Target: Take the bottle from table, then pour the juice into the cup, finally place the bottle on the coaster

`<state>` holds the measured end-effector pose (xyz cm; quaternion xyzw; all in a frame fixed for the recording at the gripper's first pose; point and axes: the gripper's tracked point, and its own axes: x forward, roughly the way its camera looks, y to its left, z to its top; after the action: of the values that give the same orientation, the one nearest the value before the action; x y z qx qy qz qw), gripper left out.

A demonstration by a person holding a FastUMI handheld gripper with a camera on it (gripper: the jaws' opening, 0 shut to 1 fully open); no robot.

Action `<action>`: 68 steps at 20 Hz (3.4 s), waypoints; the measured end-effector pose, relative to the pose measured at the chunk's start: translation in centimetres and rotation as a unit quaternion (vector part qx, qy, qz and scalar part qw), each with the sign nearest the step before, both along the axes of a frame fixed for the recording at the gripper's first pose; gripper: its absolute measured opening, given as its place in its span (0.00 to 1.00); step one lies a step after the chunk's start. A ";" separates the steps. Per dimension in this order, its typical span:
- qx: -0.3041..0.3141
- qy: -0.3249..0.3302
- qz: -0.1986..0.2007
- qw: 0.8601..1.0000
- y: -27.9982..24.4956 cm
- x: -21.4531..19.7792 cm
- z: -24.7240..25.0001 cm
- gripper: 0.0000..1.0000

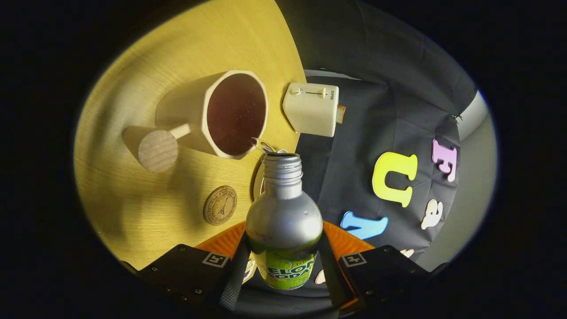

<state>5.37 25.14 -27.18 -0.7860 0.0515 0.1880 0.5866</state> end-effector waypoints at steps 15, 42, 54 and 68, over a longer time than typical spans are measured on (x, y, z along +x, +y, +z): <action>-0.012 -0.020 0.022 0.999 0.6 0.4 2.0 0.77; -0.041 -0.054 0.058 0.996 1.3 0.3 5.5 0.77; -0.059 -0.066 0.071 0.994 1.5 0.9 6.4 0.77; -0.080 -0.072 0.082 0.991 1.7 1.7 6.5 0.77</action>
<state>7.02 26.83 -20.72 -0.8433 -0.0411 0.1738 0.5069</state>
